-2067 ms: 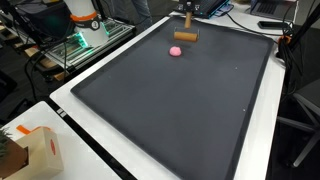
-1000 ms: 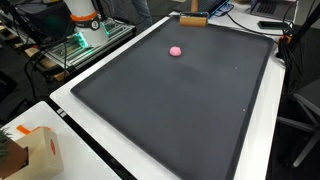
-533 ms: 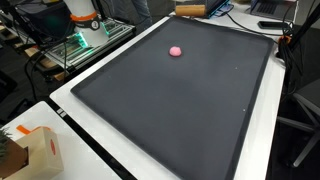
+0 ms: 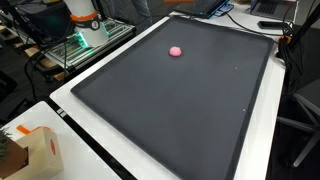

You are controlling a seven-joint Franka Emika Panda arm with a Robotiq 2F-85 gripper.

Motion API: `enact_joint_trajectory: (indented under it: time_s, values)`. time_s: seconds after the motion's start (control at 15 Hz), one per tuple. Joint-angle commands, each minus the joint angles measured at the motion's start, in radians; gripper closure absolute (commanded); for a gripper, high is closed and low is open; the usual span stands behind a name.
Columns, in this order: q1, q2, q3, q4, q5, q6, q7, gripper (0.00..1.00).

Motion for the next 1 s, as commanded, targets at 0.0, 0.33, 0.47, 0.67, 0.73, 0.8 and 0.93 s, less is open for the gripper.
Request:
enact_joint_trajectory:
  time_s: [0.0, 0.33, 0.47, 0.67, 0.73, 0.8, 0.93]
  values:
    - [-0.002, -0.011, 0.000, 0.002, 0.005, -0.006, -0.013, 0.51]
    - [0.000, -0.025, -0.002, -0.003, 0.008, -0.011, -0.024, 0.51]
    - [0.000, -0.025, -0.002, -0.004, 0.008, -0.011, -0.024, 0.51]
    - [0.000, -0.025, -0.002, -0.005, 0.008, -0.011, -0.024, 0.51]
    - [0.000, -0.025, -0.002, -0.005, 0.008, -0.011, -0.025, 0.76]
    - [-0.002, -0.003, -0.011, -0.011, 0.017, -0.003, -0.045, 0.76]
    - [0.001, 0.020, -0.030, -0.028, 0.048, 0.030, -0.099, 0.76]
